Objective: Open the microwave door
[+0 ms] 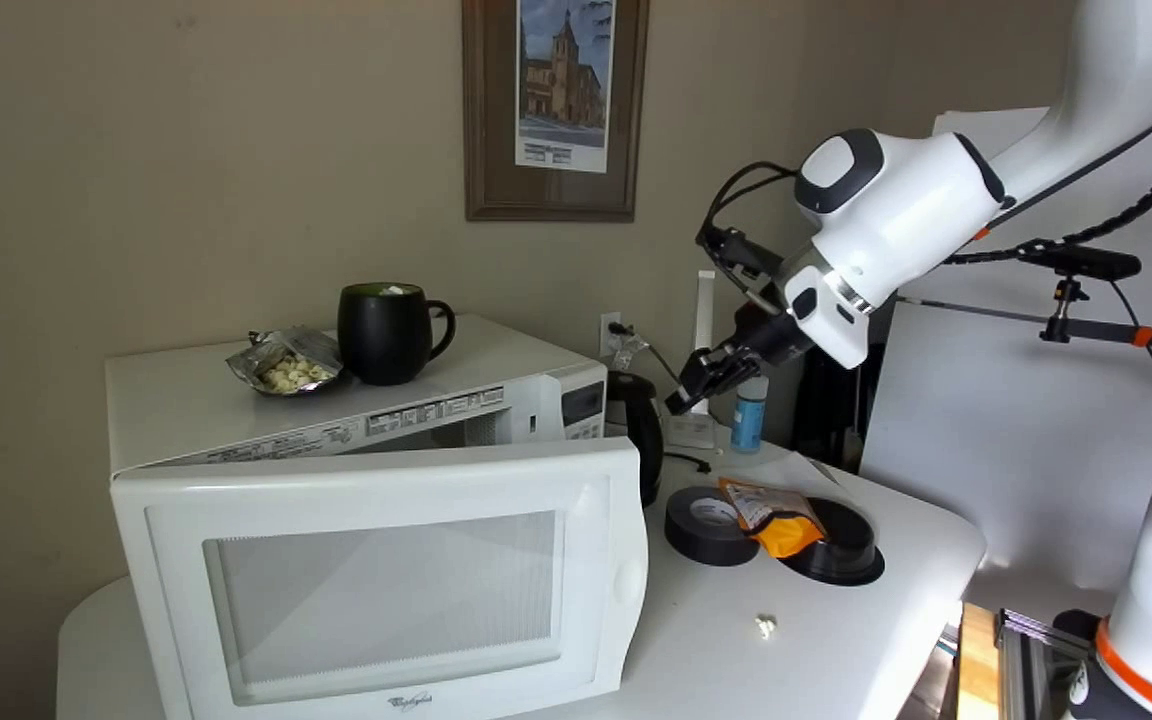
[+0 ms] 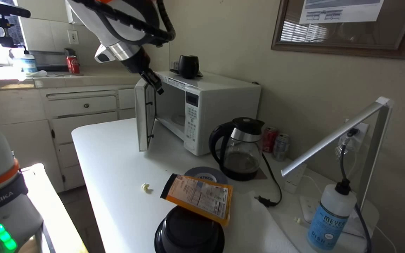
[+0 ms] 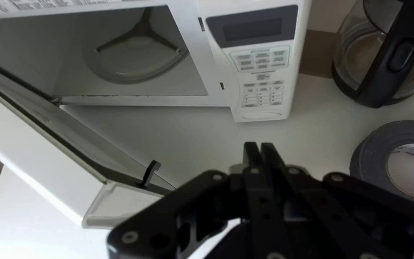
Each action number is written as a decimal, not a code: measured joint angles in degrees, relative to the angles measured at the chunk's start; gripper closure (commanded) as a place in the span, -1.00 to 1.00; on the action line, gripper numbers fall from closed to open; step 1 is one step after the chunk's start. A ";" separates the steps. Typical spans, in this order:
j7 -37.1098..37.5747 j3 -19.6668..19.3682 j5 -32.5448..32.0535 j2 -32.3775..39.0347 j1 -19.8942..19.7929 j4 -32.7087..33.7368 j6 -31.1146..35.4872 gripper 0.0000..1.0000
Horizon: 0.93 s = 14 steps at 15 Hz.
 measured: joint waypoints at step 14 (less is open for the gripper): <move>-3.15 23.90 -0.10 11.38 -26.96 -3.09 -3.48 -0.71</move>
